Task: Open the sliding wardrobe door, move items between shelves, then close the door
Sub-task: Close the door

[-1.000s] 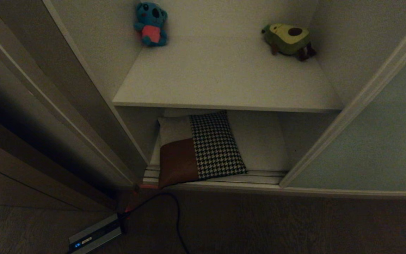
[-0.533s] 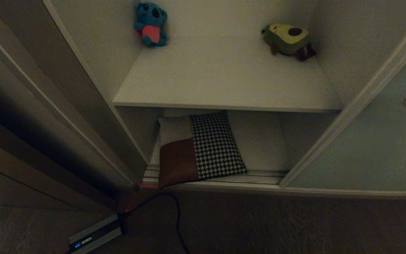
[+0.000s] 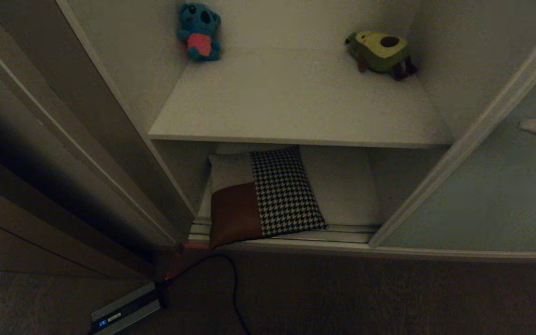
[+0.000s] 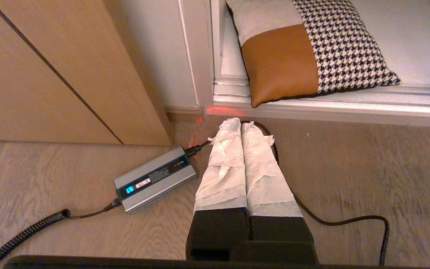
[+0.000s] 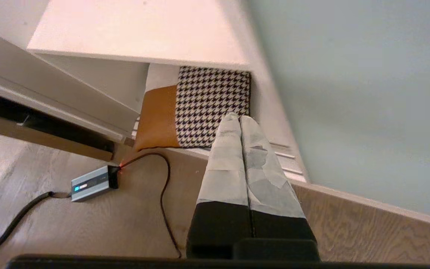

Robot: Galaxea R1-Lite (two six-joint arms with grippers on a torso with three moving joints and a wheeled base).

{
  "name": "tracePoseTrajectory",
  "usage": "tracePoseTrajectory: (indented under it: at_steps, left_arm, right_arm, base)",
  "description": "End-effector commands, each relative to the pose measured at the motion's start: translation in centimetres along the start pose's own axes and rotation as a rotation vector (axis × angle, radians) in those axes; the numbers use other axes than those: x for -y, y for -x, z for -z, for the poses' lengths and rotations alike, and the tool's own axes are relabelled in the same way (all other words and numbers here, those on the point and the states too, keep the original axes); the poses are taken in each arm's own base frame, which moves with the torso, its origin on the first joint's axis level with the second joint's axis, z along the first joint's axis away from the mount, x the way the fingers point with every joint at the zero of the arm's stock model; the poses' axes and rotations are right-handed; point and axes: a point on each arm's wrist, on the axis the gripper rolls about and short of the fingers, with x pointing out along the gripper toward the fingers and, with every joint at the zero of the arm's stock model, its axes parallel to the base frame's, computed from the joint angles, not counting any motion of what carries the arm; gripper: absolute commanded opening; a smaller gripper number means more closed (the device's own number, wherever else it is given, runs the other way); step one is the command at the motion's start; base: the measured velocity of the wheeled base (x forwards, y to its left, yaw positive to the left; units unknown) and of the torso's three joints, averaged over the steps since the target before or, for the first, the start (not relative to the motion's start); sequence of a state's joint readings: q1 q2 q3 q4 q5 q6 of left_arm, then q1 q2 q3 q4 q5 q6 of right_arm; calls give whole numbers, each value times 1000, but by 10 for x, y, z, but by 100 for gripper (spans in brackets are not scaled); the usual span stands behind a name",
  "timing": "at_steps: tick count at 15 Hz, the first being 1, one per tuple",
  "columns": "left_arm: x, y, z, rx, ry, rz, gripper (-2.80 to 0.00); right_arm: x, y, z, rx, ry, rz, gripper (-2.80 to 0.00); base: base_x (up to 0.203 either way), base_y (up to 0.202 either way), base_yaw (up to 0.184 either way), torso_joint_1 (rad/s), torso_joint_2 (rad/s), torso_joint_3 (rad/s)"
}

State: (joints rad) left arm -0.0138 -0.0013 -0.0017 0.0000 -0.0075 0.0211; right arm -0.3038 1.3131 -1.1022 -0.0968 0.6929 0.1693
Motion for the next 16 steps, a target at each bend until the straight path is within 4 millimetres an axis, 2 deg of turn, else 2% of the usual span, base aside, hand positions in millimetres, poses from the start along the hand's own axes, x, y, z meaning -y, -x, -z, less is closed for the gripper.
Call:
tracePoseTrajectory:
  at_steps: [1,5,11,16]
  left_arm:
    - [0,0,0,-1,0,0,-280]
    - [0,0,0,-1,0,0,-280]
    - [0,0,0,-1,0,0,-280]
    - [0,0,0,-1,0,0,-280]
  right_arm:
    - [7,-8,1,-11,-11,7,-280]
    - [14,-15,-3,0,-8,71,-280]
    - [6,-22,-2,-9,-4,30,-280]
    - [11,-34,-4,-12,-3,25,-280]
  base:
    - [0,0,0,0,0,0]
    - [0,0,0,0,0,0]
    - [0,0,0,0,0,0]
    - [0,0,0,0,0,0]
